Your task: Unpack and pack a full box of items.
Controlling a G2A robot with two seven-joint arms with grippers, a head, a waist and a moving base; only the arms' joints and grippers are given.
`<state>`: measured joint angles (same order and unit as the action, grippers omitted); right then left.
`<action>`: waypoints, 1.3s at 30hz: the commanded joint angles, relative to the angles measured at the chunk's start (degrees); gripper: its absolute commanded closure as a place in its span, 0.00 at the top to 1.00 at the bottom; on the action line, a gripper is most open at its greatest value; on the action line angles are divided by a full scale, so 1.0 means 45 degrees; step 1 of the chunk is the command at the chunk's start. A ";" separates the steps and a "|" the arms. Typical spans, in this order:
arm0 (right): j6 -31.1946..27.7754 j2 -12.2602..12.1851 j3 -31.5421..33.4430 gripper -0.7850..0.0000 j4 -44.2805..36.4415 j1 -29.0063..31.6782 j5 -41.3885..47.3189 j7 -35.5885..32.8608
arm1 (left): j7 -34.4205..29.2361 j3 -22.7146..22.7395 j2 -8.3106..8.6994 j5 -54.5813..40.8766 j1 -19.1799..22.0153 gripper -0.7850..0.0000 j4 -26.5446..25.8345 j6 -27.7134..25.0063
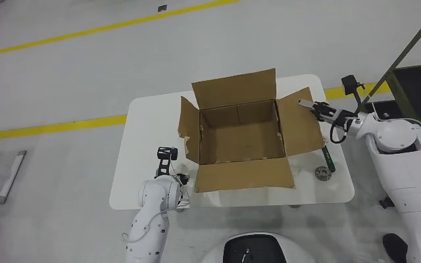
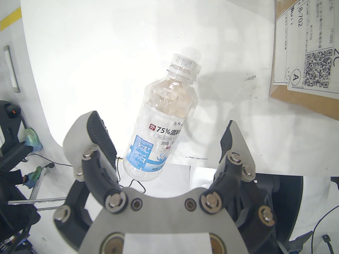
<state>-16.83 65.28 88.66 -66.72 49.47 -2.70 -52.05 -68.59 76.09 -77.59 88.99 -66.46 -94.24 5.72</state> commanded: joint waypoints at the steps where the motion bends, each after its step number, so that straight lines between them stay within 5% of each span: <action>1: -0.0067 -0.0072 0.0294 1.00 -0.0627 0.0367 -0.0133 0.0469 | 0.0000 0.0000 0.0000 0.0000 0.0000 1.00 0.0000 0.0000; 5: 0.0267 -0.0262 0.0848 1.00 -0.2464 0.1175 -0.1799 0.1705 | 0.0000 0.0000 0.0000 0.0000 0.0000 1.00 0.0000 0.0000; 6: 0.0357 -0.0291 0.1003 0.76 -0.3084 0.1410 -0.2162 0.2188 | 0.0000 0.0000 0.0000 0.0000 0.0000 1.00 0.0000 0.0000; 7: 0.0454 -0.0313 0.1109 0.67 -0.3665 0.1726 -0.2471 0.2557 | 0.0000 0.0000 0.0000 0.0000 0.0000 1.00 0.0000 0.0000; 8: 0.0425 -0.0348 0.1183 0.46 -0.4372 0.1964 -0.2942 0.2758 | 0.0000 0.0000 0.0000 0.0000 0.0000 1.00 0.0000 0.0000; 10: 0.0382 -0.0383 0.1341 0.33 -0.5360 0.2402 -0.3334 0.3194 | 0.0000 0.0000 0.0000 0.0000 0.0000 1.00 0.0000 0.0000; 12: 0.0399 -0.0429 0.1426 0.01 -0.6366 0.2751 -0.4245 0.3601 | 0.0000 0.0000 0.0000 0.0000 0.0000 1.00 0.0000 0.0000; 18: 0.0788 -0.0475 0.0907 0.00 -0.9320 0.3787 -0.8089 0.5237 | 0.0000 0.0000 0.0000 0.0000 0.0000 1.00 0.0000 0.0000; 22: 0.0741 -0.0436 0.0314 0.00 -0.9676 0.4099 -0.9164 0.6180 | 0.0000 0.0000 0.0000 0.0000 0.0000 1.00 0.0000 0.0000; 29: 0.0803 -0.0406 -0.0142 0.00 -0.9057 0.3853 -0.8868 0.5964 | 0.0000 0.0000 0.0000 0.0000 0.0000 1.00 0.0000 0.0000; 39: 0.0675 -0.0429 -0.0342 0.00 -0.8540 0.3487 -0.8728 0.5564 | -0.0239 0.0906 0.0280 -0.0929 -0.0533 1.00 0.0237 -0.3021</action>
<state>-13.78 63.36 87.17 -105.25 65.24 -42.01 -26.96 -69.76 79.86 -76.50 84.04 -68.80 -93.63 -6.72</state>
